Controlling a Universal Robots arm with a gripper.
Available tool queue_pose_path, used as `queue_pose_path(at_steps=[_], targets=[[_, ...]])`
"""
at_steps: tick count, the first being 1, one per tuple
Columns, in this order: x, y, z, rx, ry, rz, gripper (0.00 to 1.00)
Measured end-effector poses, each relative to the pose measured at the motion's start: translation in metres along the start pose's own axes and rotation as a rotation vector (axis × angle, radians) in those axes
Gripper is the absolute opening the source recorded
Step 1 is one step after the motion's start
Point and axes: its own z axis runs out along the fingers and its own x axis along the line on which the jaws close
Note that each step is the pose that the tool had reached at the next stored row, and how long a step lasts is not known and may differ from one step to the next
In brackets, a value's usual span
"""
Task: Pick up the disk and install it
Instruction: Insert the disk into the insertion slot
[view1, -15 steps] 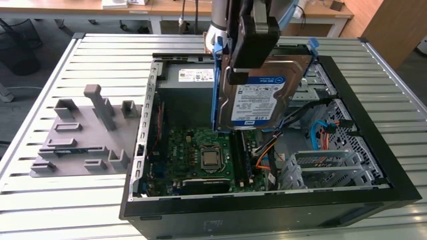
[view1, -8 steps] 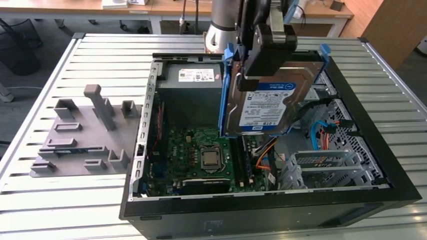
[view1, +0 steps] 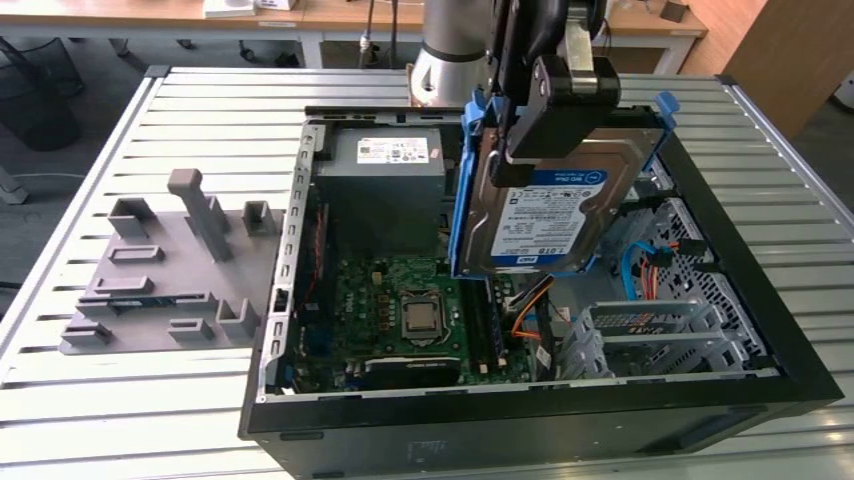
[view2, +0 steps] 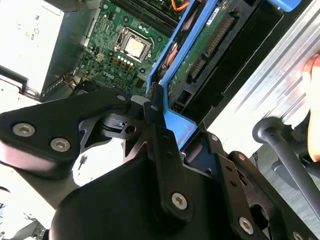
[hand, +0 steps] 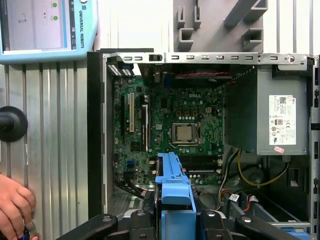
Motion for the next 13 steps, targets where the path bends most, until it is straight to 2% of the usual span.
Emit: queue_pose_path(at_steps=[11,13], targets=[[0.0003,0.0000,0.0001,0.0000,-0.0002,0.000,0.36],[0.0034,-0.0001,0.0003,-0.0001,0.0001,0.000,0.36]])
